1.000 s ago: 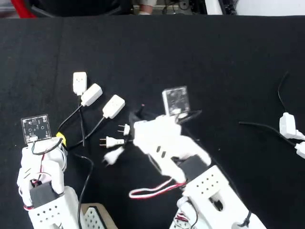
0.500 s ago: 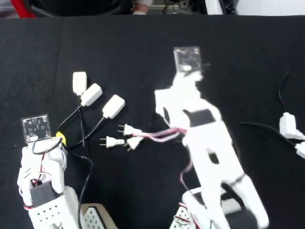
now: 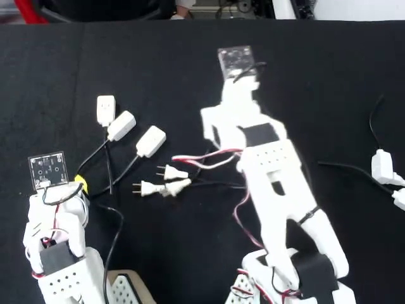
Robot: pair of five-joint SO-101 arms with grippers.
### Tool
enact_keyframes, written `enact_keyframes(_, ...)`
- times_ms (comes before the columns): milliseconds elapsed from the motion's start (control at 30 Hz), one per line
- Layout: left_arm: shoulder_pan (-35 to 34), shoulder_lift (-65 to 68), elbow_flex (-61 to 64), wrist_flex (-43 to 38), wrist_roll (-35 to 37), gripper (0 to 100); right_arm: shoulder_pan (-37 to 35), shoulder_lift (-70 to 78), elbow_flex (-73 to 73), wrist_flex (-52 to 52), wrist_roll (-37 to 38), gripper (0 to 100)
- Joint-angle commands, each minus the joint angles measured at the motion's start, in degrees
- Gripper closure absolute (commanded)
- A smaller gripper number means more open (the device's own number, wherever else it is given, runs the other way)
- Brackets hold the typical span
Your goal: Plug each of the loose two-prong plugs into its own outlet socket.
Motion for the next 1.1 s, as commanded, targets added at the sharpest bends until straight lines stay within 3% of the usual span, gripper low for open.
enact_keyframes(0,0.22,-0.26,-0.57,-1.14,-0.35,82,1.23,-0.22,-3.74,2.73,-2.2,62.8)
enact_keyframes(167,0.22,-0.26,-0.57,-1.14,-0.35,82,-5.1,-0.22,-3.74,17.32,-12.4,70.9)
enact_keyframes(300,0.22,-0.26,-0.57,-1.14,-0.35,82,-10.46,0.22,-1.63,21.63,-22.15,76.5)
enact_keyframes(700,0.31,-0.26,0.13,-1.49,-0.35,82,-27.43,0.31,16.66,0.26,-42.55,79.3)
enact_keyframes(1067,0.31,-0.26,0.22,-1.49,-0.35,82,-23.3,6.73,15.96,-4.31,-49.05,79.6)
